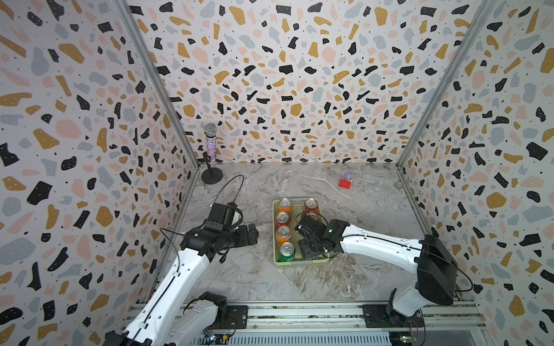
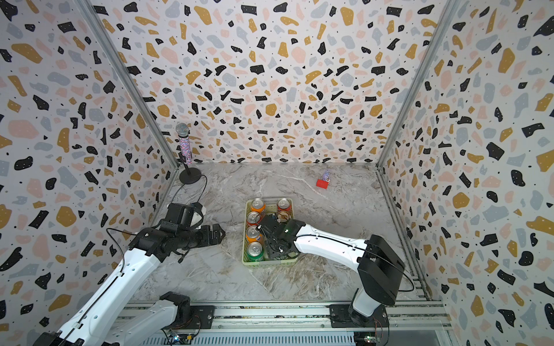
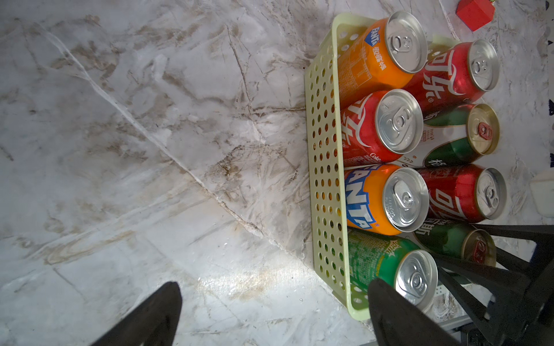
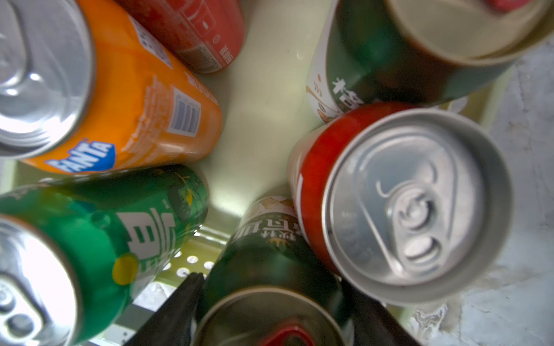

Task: Take out the drinks from the basket
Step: Pick up the drink from the basket, then place the drink at the center of the board.

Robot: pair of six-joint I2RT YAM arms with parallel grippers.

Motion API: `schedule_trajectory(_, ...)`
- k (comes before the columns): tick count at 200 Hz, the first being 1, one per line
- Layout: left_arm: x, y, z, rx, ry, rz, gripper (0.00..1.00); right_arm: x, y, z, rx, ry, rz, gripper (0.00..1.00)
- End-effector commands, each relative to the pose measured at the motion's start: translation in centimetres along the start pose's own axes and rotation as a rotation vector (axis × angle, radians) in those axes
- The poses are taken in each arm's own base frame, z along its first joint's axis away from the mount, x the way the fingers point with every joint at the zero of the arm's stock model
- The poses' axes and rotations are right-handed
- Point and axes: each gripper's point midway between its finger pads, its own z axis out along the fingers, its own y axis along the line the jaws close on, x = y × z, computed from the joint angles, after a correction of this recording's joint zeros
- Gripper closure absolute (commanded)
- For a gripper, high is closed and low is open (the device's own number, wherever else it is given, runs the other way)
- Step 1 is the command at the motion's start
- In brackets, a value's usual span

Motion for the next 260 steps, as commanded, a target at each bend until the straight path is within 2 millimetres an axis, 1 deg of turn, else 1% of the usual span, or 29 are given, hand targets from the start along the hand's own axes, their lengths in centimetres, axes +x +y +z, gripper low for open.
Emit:
schedule_trajectory(1,-0.6,-0.5,-0.3,0.025,-0.032,0.025,0.00,0.5,-0.8,-0.4,0.030,-0.004,0.001,0.72)
schedule_trajectory(31,-0.6,-0.5,-0.4,0.026,-0.035,0.024,0.00,0.2,-0.9,-1.7,0.019,-0.027,-0.016,0.88)
schedule_trajectory(45,-0.5,-0.6,-0.4,0.027,-0.034,0.023,0.00,-0.3,-0.9,-2.6,0.016,-0.044,-0.026,0.93)
schedule_trajectory(68,-0.5,-0.6,-0.4,0.028,-0.036,0.022,0.00,-1.2,-0.9,-4.1,0.013,-0.078,-0.044,0.98)
schedule_trajectory(100,-0.5,-0.6,-0.4,0.031,-0.036,0.020,0.00,-2.3,-0.6,-6.0,-0.003,-0.115,-0.065,0.98)
schedule_trajectory(120,-0.5,-0.6,-0.3,0.033,-0.036,0.018,0.00,-2.7,-0.3,-6.7,-0.019,-0.123,-0.074,0.97)
schedule_trajectory(142,-0.5,-0.6,-0.3,0.035,-0.035,0.016,0.00,-3.0,-0.2,-7.3,-0.024,-0.131,-0.081,1.00)
schedule_trajectory(155,-0.5,-0.7,-0.3,0.037,-0.035,0.016,0.00,-3.1,-0.2,-7.7,-0.025,-0.133,-0.085,1.00)
schedule_trajectory(187,-0.5,-0.7,-0.2,0.037,-0.033,0.014,0.00,-3.8,-0.3,-9.4,-0.038,-0.161,-0.088,1.00)
schedule_trajectory(214,-0.5,-0.7,-0.2,0.039,-0.033,0.013,0.00,-4.4,-1.3,-11.1,-0.036,-0.184,-0.076,1.00)
schedule_trajectory(242,-0.5,-0.7,-0.2,0.039,-0.032,0.013,0.00,-4.8,-2.7,-13.0,-0.040,-0.214,-0.060,1.00)
schedule_trajectory(260,-0.5,-0.7,-0.2,0.039,-0.033,0.013,0.00,-4.9,-4.0,-14.1,-0.031,-0.232,-0.043,1.00)
